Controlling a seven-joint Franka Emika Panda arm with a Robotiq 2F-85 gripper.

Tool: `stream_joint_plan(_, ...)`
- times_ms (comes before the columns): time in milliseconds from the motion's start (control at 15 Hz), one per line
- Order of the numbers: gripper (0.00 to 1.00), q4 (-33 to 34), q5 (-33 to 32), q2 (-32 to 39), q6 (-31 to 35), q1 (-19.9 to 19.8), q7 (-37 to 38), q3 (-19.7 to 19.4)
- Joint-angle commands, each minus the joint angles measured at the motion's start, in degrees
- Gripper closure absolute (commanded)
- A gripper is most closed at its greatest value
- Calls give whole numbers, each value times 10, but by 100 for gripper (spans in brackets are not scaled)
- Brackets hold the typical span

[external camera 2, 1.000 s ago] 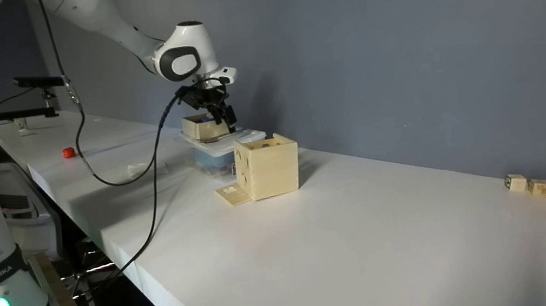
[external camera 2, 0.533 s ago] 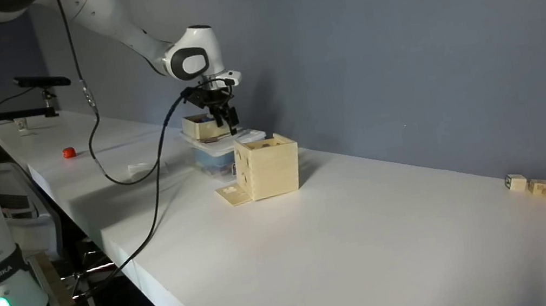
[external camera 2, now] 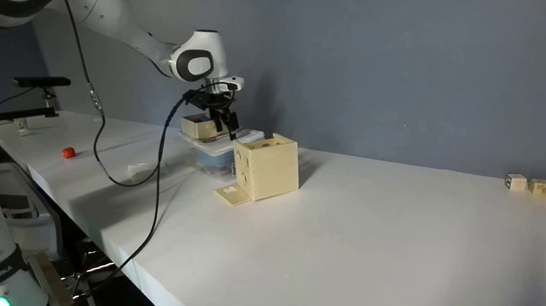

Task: Move the wooden cube to the left, put the paper towel on the table and put the spoon in the cube

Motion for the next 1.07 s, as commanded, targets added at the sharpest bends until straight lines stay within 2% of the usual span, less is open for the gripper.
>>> stream_joint_plan(0, 0, 14, 13, 15, -11, -13, -1, 9)
stream_joint_plan(200, 0, 10, -4, 15, 1, -7, 22, 3)
stream_joint_plan(467, 0, 12, -63, 17, -10, 6, 67, -10)
stream_joint_plan(667, 3, 11, -80, 13, -14, 3, 77, -11)
stream_joint_plan(733, 3, 8, -77, 9, -9, 0, 74, -9)
stream_joint_plan(867, 1, -1, -17, -4, 7, -19, 16, 11)
stream_joint_plan(1000, 0, -4, -22, -11, -2, -21, 11, 5)
